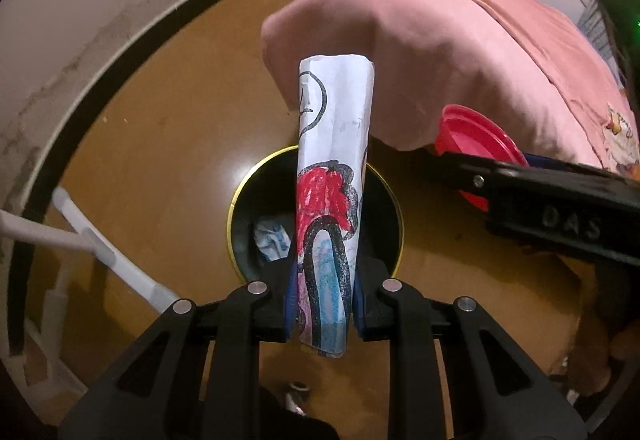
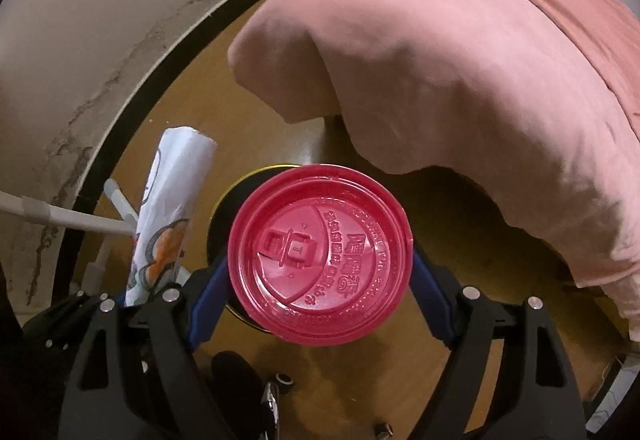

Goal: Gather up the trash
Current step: 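Carry the red lid to the bin while the left gripper carries the drawn paper cup, release both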

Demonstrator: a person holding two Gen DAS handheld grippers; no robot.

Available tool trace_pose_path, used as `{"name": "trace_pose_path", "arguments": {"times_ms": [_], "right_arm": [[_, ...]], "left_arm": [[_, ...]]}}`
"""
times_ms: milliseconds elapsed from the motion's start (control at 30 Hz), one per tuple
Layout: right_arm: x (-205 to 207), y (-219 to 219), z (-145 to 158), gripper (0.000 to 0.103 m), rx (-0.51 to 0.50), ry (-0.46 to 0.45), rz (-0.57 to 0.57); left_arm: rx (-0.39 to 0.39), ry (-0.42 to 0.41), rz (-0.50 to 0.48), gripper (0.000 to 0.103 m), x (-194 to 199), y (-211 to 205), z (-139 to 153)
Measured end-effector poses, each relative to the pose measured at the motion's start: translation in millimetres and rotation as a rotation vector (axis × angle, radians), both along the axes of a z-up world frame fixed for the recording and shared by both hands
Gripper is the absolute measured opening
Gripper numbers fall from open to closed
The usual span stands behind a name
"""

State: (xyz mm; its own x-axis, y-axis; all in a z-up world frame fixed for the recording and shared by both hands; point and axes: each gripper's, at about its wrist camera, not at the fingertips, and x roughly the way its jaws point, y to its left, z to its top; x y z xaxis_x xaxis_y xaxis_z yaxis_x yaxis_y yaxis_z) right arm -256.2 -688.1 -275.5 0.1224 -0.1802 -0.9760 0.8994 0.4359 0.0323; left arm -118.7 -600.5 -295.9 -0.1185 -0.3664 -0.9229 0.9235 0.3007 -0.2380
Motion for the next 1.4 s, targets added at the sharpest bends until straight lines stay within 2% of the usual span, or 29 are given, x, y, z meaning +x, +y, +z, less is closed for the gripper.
{"name": "trace_pose_path", "arguments": {"times_ms": [133,300,367,400,900,1000,1200,1300,1400], "right_arm": [[-2.4,-1.4,-4.5,0.079,0.018,-0.010,-0.013],[-8.3,-6.0,-4.3,0.079,0.017,-0.027,-0.040],[-9.4,-10.0,-4.1,0.079,0.018,-0.038,-0.046],[-9.2,-11.2,-4.1,0.079,0.019,-0.042,-0.046],[-0.7,-8.9,-0.8,0.081,0.069,-0.104,-0.013],[4.0,-9.1,1.1,0.088,0.076,-0.115,0.000],[8.5,-6.2,14.6,0.093,0.033,-0.114,0.010],[8.2,-4.9,31.5,0.093,-0.002,-0.127,0.007],[12.3,0.6,61.1,0.093,-0.069,-0.142,0.017]], "left_arm": [[0.002,-0.010,-0.011,0.021,-9.5,-13.4,0.5],[-0.002,0.006,-0.013,0.023,-8.4,-4.4,-4.8],[-0.002,0.006,-0.018,0.047,-7.6,-5.7,-4.2],[-0.008,0.004,-0.017,0.050,-8.3,-5.8,-2.5],[-0.041,-0.010,-0.018,0.054,-8.1,10.0,21.5],[-0.051,-0.019,-0.021,0.056,-9.2,17.1,29.1],[-0.091,-0.039,-0.032,0.062,-14.0,35.4,55.2],[-0.137,-0.052,-0.046,0.067,-20.0,51.6,82.2],[-0.182,-0.075,-0.056,0.076,-26.5,68.8,110.8]]}}
